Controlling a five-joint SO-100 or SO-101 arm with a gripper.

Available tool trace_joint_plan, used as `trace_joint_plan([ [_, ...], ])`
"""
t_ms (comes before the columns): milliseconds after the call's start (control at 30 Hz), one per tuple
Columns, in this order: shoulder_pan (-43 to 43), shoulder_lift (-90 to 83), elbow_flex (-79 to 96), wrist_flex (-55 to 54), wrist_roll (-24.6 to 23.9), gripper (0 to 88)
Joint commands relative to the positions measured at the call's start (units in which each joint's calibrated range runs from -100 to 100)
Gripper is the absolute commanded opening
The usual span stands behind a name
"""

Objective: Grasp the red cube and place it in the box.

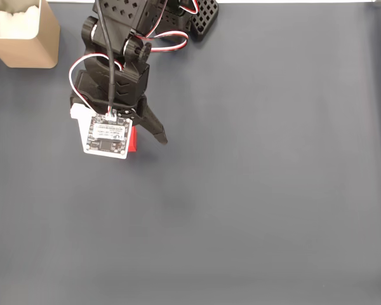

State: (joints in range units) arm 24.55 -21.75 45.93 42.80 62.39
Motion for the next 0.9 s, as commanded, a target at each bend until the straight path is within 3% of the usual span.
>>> trace_joint_plan([
  [0, 0.4, 0.2, -2.4, -1.2, -0.3, 43.3],
  [867, 0.5, 4.6, -0.9, -3.5, -1.2, 44.6],
])
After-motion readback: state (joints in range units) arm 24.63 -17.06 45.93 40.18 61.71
